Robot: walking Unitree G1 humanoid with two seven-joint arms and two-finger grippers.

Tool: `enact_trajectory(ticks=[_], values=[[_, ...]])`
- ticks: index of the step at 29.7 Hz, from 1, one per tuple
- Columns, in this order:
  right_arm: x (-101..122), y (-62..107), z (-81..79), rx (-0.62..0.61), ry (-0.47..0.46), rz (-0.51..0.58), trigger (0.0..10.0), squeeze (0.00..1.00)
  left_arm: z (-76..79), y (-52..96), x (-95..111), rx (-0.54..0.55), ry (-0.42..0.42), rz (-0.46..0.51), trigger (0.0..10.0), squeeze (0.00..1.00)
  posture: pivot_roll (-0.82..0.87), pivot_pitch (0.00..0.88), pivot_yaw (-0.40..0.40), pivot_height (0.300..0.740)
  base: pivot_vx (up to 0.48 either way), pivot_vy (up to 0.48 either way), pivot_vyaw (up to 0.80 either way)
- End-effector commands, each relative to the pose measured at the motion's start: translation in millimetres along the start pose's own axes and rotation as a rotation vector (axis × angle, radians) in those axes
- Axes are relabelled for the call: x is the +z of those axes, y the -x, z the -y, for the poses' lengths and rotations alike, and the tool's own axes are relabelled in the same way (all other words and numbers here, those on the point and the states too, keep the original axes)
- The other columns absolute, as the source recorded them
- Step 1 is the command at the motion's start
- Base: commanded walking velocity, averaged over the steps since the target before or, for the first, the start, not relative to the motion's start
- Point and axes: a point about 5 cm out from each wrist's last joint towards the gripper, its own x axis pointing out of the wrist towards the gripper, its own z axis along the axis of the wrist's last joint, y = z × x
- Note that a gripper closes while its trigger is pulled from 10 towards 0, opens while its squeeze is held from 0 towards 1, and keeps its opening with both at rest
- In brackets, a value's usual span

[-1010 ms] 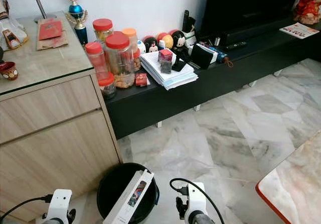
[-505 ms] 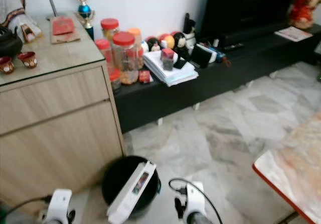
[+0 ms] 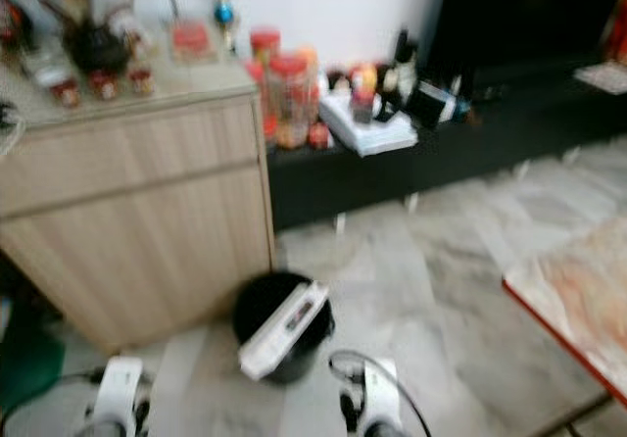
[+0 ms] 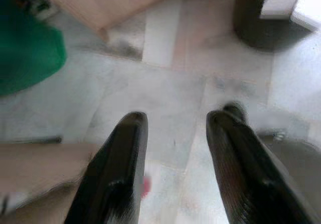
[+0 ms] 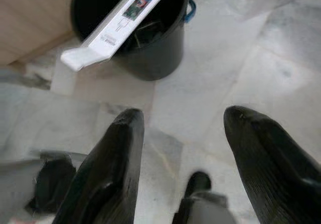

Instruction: Picking trash to rubbish bin

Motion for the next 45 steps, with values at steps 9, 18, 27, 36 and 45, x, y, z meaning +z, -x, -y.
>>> enact_trajectory(ticks=[9,18,27,36,45], values=[[-3.7,1.1,0.9,-0.008,-0.010,-0.008,10.0,0.00,0.8,-0.4,0.4,-0.008,-0.017,-0.007,10.0,0.00,-0.01,0.000,-0.003,0.740,-0.281,0.000,0.00],[-6.1,1.7,1.3,-0.010,-0.010,-0.015,10.0,0.00,1.0,-0.1,-0.7,-0.012,-0.018,-0.010,10.0,0.00,-0.01,0.000,0.000,0.740,-0.282,0.000,0.00],[-2.2,0.8,2.4,-0.015,-0.006,-0.007,10.0,0.00,0.9,-1.8,5.5,-0.006,-0.023,-0.002,10.0,0.00,-0.01,0.000,0.003,0.740,-0.124,0.000,0.00],[-3.1,1.3,4.0,-0.030,-0.014,-0.007,10.0,0.00,0.7,-2.1,7.3,-0.003,0.006,0.009,10.0,0.00,-0.01,0.000,0.004,0.740,0.000,0.000,0.00],[-7.3,2.6,5.5,-0.039,-0.019,-0.017,10.0,0.00,-1.8,-0.9,2.5,0.007,0.014,-0.004,10.0,0.00,-0.01,0.002,0.004,0.740,0.000,0.000,0.00]])
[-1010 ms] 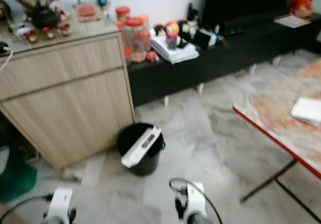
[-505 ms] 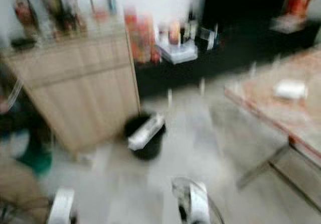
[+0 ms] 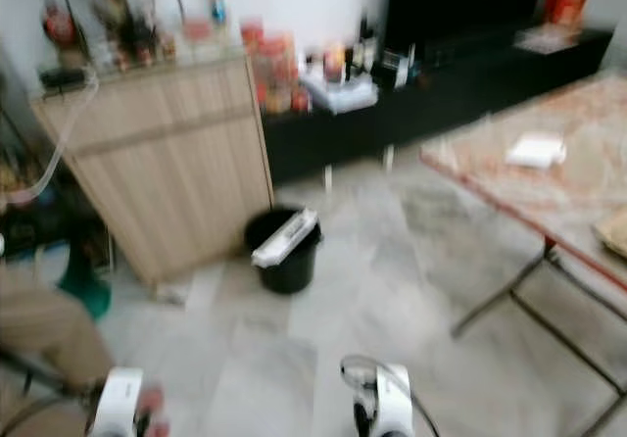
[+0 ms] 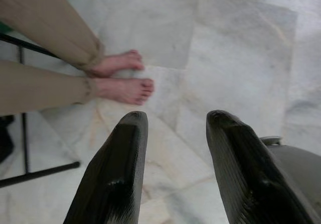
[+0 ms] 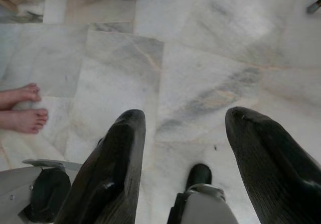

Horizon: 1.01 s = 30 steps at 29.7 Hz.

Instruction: Picking trash to rubbish bin

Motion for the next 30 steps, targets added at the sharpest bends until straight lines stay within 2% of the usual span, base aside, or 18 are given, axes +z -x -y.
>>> enact_trajectory(ticks=[1,15,30], values=[[5.4,-1.5,-1.7,0.001,-0.005,0.015,10.0,0.00,-2.9,-1.0,4.0,0.007,-0.001,0.004,10.0,0.00,-0.01,0.002,0.004,0.740,0.000,0.000,0.00],[7.5,-1.9,-1.0,-0.002,-0.007,0.018,10.0,0.00,-2.3,-1.4,5.6,0.008,-0.005,0.006,10.0,0.00,-0.01,0.006,0.001,0.740,0.000,0.000,0.00],[5.3,-1.9,-2.2,0.003,0.007,0.001,10.0,0.00,-3.3,-0.8,2.8,0.016,0.000,-0.003,10.0,0.00,-0.01,0.014,-0.002,0.740,0.000,0.000,-0.73]])
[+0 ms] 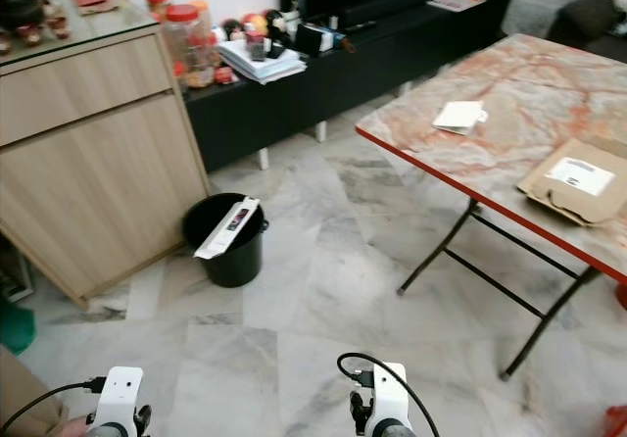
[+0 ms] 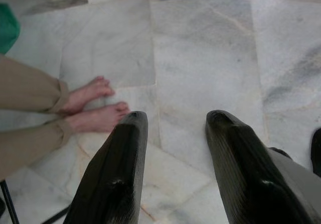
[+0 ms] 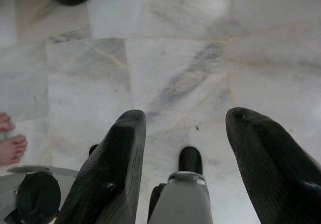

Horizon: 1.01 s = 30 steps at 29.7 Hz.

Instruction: Picking trash to rubbish bin

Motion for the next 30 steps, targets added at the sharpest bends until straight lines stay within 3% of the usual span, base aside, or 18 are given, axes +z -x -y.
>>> enact_trajectory(ticks=[1,30], values=[[-0.7,-0.1,-0.4,-0.001,0.002,-0.008,10.0,0.00,-2.3,0.0,-1.2,0.011,0.003,-0.013,10.0,0.00,-0.01,0.014,-0.002,0.740,0.000,0.000,-0.77],[0.1,-0.3,-0.4,0.002,0.013,-0.009,10.0,0.00,-3.4,0.1,-1.7,0.013,-0.003,-0.018,10.0,0.00,-0.02,0.014,0.009,0.740,0.000,0.000,-0.78]])
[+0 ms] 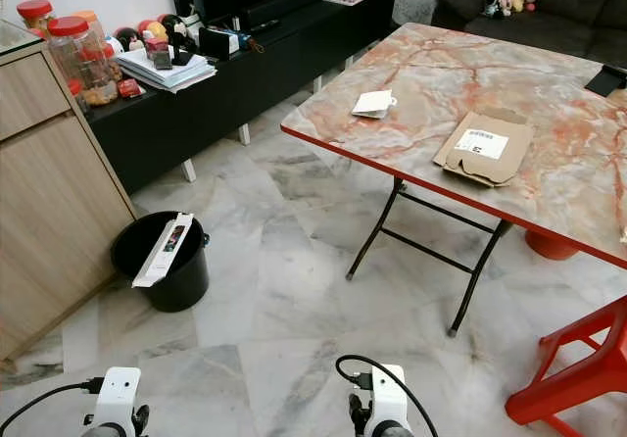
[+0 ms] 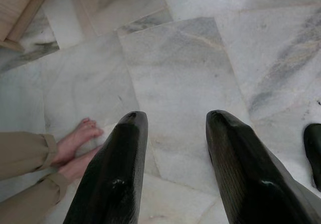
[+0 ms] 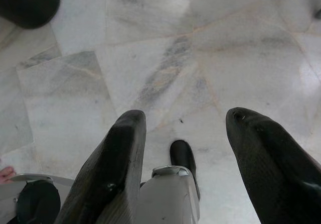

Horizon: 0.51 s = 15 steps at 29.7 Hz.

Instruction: Picking trash to rubbish bin

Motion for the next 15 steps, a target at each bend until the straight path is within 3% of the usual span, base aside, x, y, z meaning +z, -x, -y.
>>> enact_trajectory(ticks=[1,4,8,15], values=[[1.9,-0.6,-0.3,-0.001,0.002,0.002,10.0,0.00,-1.4,0.1,-1.8,0.003,-0.006,-0.017,10.0,0.00,-0.02,0.014,0.009,0.740,0.000,0.000,-0.78],[1.3,-0.6,-1.7,-0.002,-0.005,0.003,10.0,0.00,-2.2,0.0,-2.3,0.007,0.002,-0.025,10.0,0.00,-0.03,0.017,0.012,0.740,0.000,0.000,-0.79],[0.5,-0.6,-2.8,-0.003,-0.009,0.002,10.0,0.00,-2.9,-0.1,-1.8,0.009,-0.004,-0.026,10.0,0.00,-0.02,0.019,0.015,0.740,0.000,0.460,-0.79],[-3.1,0.1,-2.5,-0.004,0.004,-0.014,10.0,0.00,-3.3,-0.1,-1.7,0.007,-0.019,-0.024,10.0,0.00,-0.02,0.003,0.015,0.740,0.000,0.000,-0.79]])
